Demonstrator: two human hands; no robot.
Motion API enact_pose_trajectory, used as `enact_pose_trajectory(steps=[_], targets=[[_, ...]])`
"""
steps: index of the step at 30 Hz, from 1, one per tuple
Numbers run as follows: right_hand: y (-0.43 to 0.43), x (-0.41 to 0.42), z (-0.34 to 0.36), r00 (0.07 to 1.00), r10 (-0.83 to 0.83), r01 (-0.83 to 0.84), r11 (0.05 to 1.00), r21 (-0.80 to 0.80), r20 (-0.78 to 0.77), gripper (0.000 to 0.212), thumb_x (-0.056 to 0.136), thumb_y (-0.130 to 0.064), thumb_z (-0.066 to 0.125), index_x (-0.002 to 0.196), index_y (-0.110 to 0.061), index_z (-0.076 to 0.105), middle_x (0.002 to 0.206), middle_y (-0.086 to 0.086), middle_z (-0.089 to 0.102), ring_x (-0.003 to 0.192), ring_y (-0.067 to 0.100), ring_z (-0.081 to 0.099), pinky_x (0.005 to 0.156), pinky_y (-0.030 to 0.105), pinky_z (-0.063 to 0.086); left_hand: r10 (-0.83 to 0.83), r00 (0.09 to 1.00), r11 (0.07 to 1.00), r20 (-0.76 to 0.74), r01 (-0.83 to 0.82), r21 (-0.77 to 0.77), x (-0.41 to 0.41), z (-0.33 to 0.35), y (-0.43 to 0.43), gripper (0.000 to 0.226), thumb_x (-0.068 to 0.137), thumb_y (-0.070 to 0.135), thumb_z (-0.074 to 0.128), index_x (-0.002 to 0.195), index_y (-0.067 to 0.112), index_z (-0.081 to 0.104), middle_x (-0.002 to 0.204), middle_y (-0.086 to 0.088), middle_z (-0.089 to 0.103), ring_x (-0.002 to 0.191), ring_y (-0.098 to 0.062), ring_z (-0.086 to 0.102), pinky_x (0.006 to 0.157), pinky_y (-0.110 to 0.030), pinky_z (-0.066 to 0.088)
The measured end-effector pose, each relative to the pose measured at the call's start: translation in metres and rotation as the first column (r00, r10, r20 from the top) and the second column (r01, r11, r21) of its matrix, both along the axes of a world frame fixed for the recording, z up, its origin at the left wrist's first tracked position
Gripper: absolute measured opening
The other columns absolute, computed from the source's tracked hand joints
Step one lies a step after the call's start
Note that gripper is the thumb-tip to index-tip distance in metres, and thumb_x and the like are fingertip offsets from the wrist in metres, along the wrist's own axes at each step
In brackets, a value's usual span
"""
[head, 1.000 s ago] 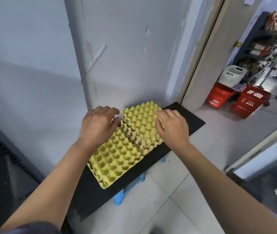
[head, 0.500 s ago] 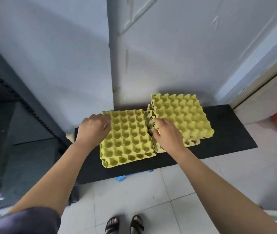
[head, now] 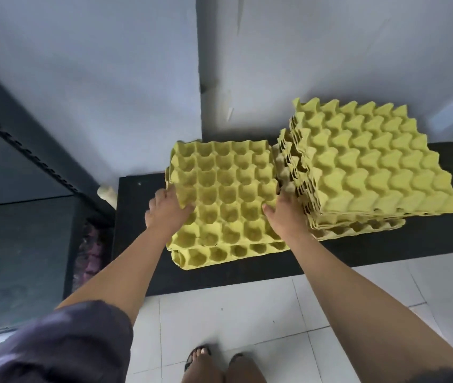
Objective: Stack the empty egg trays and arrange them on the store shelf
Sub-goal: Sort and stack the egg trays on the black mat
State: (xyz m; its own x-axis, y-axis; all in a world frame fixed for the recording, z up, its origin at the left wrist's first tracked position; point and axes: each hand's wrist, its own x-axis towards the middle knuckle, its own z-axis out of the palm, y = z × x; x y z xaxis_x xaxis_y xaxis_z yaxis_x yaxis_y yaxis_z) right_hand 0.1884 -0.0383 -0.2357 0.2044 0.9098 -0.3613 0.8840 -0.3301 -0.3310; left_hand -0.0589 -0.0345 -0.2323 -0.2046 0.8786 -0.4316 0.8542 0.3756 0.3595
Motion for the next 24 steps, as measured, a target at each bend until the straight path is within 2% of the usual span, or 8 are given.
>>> enact_pose_trajectory(steps=[3,5,7,9,11,14,20,24], targets=[[0.017,0.0,-0.023,0.976,-0.177,0.168,0.983,-0.079,-0.125,0.075,0.094,-0.048,0.048,0.148,-0.004,0.021,0.153,0.016,0.025,0.141,0.034,0.026,0.112,0.047,0.028,0.352,0.88,0.935,0.318,-0.315,-0.162,0.003,-0.035,0.008,0.085,0.083,0.049,0.062,0.147,0.015,0.02,0.146,-0.016,0.029,0.129,-0.038,0.037,0.103,-0.051,0.037],[0.026,0.0,-0.028,0.935,-0.285,0.268,0.957,-0.109,-0.209,0.071,0.088,-0.051,0.057,0.139,-0.004,0.038,0.139,0.013,0.045,0.121,0.03,0.05,0.098,0.042,0.044,0.426,0.803,0.905,0.418,-0.387,-0.177,0.005,-0.045,0.008,0.08,0.08,0.047,0.067,0.142,0.011,0.032,0.14,-0.014,0.038,0.12,-0.037,0.048,0.1,-0.051,0.042],[0.029,-0.005,-0.024,0.899,-0.35,0.336,0.937,-0.1,-0.263,0.067,0.081,-0.053,0.062,0.125,-0.005,0.049,0.121,0.007,0.056,0.093,0.022,0.061,0.081,0.034,0.047,0.449,0.789,0.891,0.419,-0.431,-0.143,0.007,-0.045,0.008,0.077,0.079,0.046,0.069,0.139,0.012,0.035,0.136,-0.011,0.041,0.117,-0.036,0.05,0.098,-0.051,0.043],[0.029,-0.009,-0.017,0.905,-0.356,0.354,0.934,-0.053,-0.234,0.076,0.07,-0.063,0.061,0.125,-0.011,0.051,0.125,0.008,0.056,0.103,0.027,0.059,0.09,0.042,0.047,0.449,0.793,0.889,0.412,-0.442,-0.12,0.008,-0.038,0.007,0.077,0.079,0.046,0.068,0.139,0.012,0.035,0.136,-0.011,0.04,0.118,-0.036,0.049,0.098,-0.051,0.043],[0.027,-0.013,-0.004,0.915,-0.342,0.345,0.938,-0.023,-0.213,0.071,0.075,-0.057,0.063,0.128,-0.012,0.049,0.129,0.011,0.052,0.115,0.033,0.053,0.095,0.048,0.044,0.45,0.789,0.887,0.417,-0.451,-0.102,0.006,-0.026,0.006,0.076,0.08,0.045,0.068,0.14,0.013,0.034,0.137,-0.011,0.039,0.118,-0.036,0.05,0.097,-0.051,0.043],[0.022,-0.022,0.027,0.918,-0.321,0.325,0.946,-0.024,-0.231,0.067,0.083,-0.048,0.064,0.133,-0.009,0.044,0.131,0.015,0.048,0.117,0.035,0.052,0.094,0.047,0.046,0.46,0.782,0.878,0.42,-0.471,-0.085,-0.005,0.003,0.001,0.075,0.079,0.045,0.069,0.139,0.014,0.036,0.137,-0.009,0.039,0.117,-0.036,0.051,0.098,-0.051,0.043],[0.006,-0.039,0.112,0.92,-0.31,0.324,0.946,0.018,-0.239,0.071,0.081,-0.054,0.062,0.132,-0.009,0.045,0.13,0.016,0.046,0.114,0.038,0.052,0.092,0.048,0.048,0.428,0.778,0.887,0.46,-0.458,-0.049,-0.026,0.092,-0.007,0.077,0.067,0.053,0.068,0.13,0.016,0.045,0.13,-0.008,0.05,0.108,-0.03,0.057,0.095,-0.048,0.046],[-0.009,-0.042,0.181,0.932,-0.298,0.319,0.945,0.076,-0.207,0.069,0.082,-0.056,0.061,0.13,-0.008,0.046,0.129,0.017,0.045,0.112,0.038,0.052,0.091,0.047,0.048,0.4,0.801,0.896,0.446,-0.444,-0.007,-0.029,0.162,-0.02,0.069,0.079,0.046,0.067,0.135,0.013,0.041,0.131,-0.011,0.047,0.113,-0.031,0.051,0.095,-0.042,0.043]])
